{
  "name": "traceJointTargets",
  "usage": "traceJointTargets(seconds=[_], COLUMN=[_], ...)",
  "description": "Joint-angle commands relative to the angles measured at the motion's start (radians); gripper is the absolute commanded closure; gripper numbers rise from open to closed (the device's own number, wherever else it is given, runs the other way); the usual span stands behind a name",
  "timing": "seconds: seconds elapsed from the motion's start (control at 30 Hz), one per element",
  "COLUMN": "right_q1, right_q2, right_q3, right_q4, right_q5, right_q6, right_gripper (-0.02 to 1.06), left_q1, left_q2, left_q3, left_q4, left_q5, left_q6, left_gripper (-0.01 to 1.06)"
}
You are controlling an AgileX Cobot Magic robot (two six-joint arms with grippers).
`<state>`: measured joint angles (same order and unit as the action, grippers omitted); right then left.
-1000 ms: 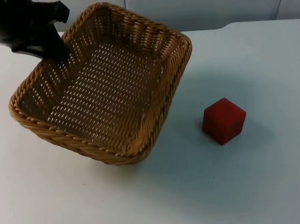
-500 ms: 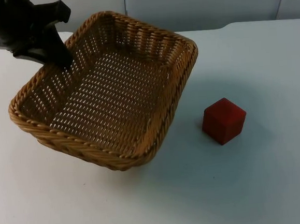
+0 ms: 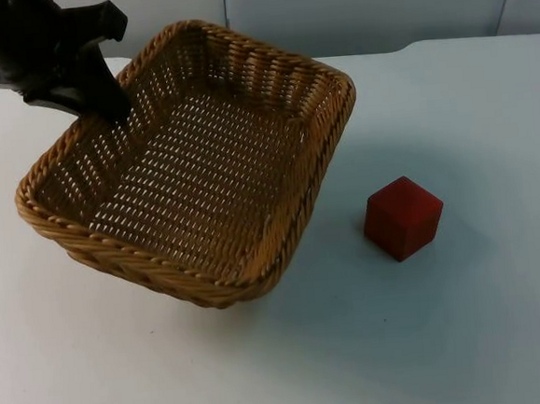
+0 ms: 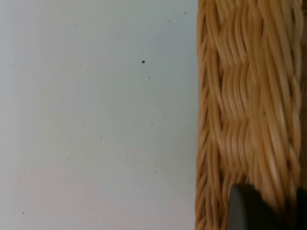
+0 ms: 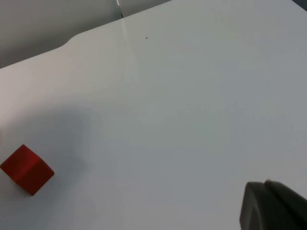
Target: Pick up the basket with the left hand and place the cube into the basket with the right hand.
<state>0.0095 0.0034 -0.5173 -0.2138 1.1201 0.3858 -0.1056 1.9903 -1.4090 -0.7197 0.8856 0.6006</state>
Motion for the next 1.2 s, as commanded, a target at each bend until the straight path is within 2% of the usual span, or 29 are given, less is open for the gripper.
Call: traceJointTargets(seconds=[0.0, 0.3, 0.33, 0.4, 0.43, 0.47, 0.57, 0.6, 0.7, 0.8, 0.9, 0.97, 1.03, 1.07, 1.17], right_q1=[-0.009, -0.007, -0.007, -0.007, -0.007, -0.007, -0.007, -0.007, -0.007, -0.007, -0.007, -0.007, -0.007, -0.007, -0.007], right_q2=[-0.003, -0.003, -0.003, -0.003, -0.003, -0.003, -0.003, -0.003, 0.02, 0.11, 0.195, 0.289, 0.372, 0.372, 0.497], right_q3=[0.004, 0.004, 0.002, -0.009, -0.009, -0.013, -0.013, -0.013, -0.013, -0.013, -0.013, -0.013, -0.013, -0.013, -0.013], right_q4=[-0.008, -0.008, -0.021, -0.114, -0.114, -0.153, -0.266, -0.266, -0.297, -0.278, -0.25, -0.21, -0.185, -0.185, -0.178], right_q5=[-0.005, -0.005, -0.005, -0.024, -0.024, -0.056, -0.234, -0.234, -0.392, -0.441, -0.464, -0.503, -0.566, -0.566, -0.661], right_q6=[0.003, 0.001, -0.001, -0.008, -0.008, -0.023, -0.029, -0.029, -0.029, -0.031, -0.046, -0.074, -0.079, -0.079, -0.079], right_gripper=[1.05, 1.05, 1.05, 1.05, 1.05, 1.05, 1.05, 1.05, 1.05, 1.04, 0.97, 0.86, 0.68, 0.68, 0.36], left_q1=[-0.002, -0.002, -0.002, -0.002, -0.002, -0.002, -0.002, -0.002, -0.002, -0.002, -0.002, -0.002, -0.002, -0.002, -0.002], left_q2=[-0.019, -0.019, -0.019, -0.019, -0.019, -0.019, -0.019, -0.019, -0.019, -0.019, -0.017, -0.017, -0.017, -0.017, -0.017], left_q3=[-0.012, -0.012, -0.012, -0.012, -0.012, -0.012, -0.012, -0.012, -0.012, -0.012, -0.012, -0.012, -0.012, -0.012, -0.012], left_q4=[-0.035, -0.035, -0.033, -0.033, -0.033, -0.033, -0.033, -0.033, -0.033, -0.033, -0.033, -0.033, -0.033, -0.033, -0.033], left_q5=[0.003, 0.001, 0.001, 0.001, 0.001, 0.001, -0.001, -0.001, -0.001, -0.001, -0.001, -0.001, -0.001, -0.001, -0.001], left_q6=[-0.006, -0.006, -0.006, -0.006, -0.006, -0.006, -0.006, -0.006, -0.006, -0.006, -0.006, -0.006, -0.006, -0.006, -0.006], left_gripper=[1.05, 1.05, 1.05, 1.05, 1.05, 1.05, 1.05, 1.05, 1.05, 1.05, 1.05, 1.05, 1.05, 1.05, 1.05])
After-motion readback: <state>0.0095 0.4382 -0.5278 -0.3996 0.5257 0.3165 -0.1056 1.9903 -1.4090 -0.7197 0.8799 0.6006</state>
